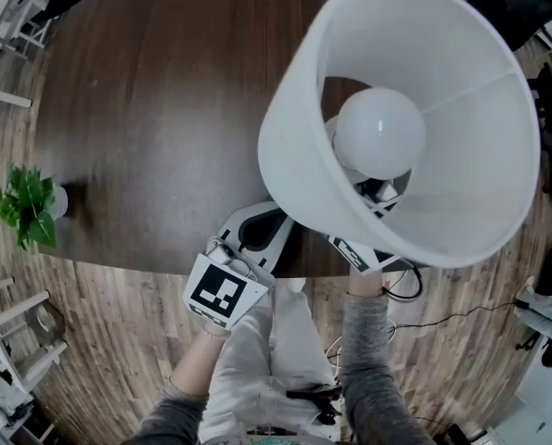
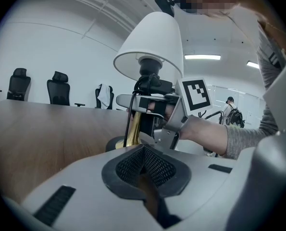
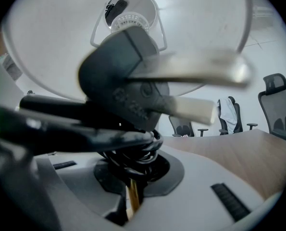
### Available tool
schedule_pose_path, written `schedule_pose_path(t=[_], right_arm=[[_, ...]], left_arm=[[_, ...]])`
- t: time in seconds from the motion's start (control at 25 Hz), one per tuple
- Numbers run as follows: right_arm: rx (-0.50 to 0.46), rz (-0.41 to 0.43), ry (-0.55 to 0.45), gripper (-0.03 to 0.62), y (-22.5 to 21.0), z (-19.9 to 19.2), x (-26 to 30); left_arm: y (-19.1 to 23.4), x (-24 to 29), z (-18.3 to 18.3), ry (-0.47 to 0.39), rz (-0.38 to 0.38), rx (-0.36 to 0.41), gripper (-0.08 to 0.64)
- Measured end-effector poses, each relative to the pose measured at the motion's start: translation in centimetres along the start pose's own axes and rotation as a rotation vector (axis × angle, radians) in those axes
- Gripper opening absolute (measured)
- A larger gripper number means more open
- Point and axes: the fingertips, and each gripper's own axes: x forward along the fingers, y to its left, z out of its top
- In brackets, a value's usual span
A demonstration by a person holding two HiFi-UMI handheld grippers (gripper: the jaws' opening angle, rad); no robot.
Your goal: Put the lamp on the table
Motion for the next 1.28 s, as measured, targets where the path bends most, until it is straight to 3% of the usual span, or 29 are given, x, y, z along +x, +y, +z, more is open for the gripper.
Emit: schedule_pose_path(t=[0.36, 0.44, 0.6, 0.72, 1.28], right_arm=[[-0.005, -0.027, -0.023, 0.023, 0.0, 0.2, -0.2], [0.033, -0.024, -0.039, 0.025, -0.1, 0.2, -0.5], [0.159, 0.001, -0.072, 0.104, -0.2, -0.8, -1.7], [0.224, -0.004, -0.073, 0.109, -0.1, -2.1, -2.4], [0.172, -0.113, 0.053, 0.133, -0.3, -5.1, -6.7]], left_arm=[[0.4, -0.2, 0.0, 0.001, 0.016, 0.009, 0.012], [0.5, -0.1, 0.0, 0.002, 0.02, 0.006, 0.012], [0.5, -0.1, 0.4, -0.018, 0.023, 0.003, 0.012], [1.0, -0.2, 0.3, -0.022, 0.032, 0.01, 0.012], [0.7, -0.5, 2.1, -0.017, 0.047, 0.012, 0.014]])
